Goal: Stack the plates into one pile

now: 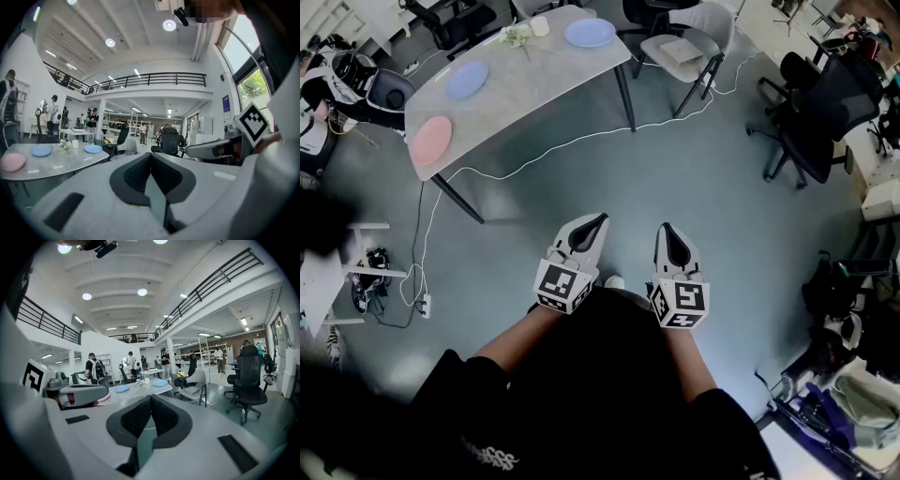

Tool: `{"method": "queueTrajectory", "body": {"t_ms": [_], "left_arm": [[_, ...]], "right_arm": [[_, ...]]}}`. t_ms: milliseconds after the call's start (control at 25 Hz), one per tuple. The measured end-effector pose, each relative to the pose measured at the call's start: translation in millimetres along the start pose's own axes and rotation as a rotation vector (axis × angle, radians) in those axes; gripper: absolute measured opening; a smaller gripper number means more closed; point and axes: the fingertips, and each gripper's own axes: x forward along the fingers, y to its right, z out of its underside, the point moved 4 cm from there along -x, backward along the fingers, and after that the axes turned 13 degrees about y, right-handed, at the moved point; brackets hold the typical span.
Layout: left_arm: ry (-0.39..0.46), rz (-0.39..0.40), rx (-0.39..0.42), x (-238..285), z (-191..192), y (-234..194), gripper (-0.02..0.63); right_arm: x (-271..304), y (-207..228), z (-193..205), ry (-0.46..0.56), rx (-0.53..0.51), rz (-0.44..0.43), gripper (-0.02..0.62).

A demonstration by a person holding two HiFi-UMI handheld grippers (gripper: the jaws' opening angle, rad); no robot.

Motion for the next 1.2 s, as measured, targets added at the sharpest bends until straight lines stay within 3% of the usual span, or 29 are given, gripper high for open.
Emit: {"method": "queueTrajectory", "body": {"t_ms": [600,1200], "left_arm": [[0.016,0.009,-0.010,3,2,27,0.017],[-0.007,-0.012,-0.060,74,23,-22,0.017]], "right_arm": [[-22,22,-7,0.032,0.039,0.042,0.015],[41,52,9,-0.066,0.043,0.025,0.014]]}}
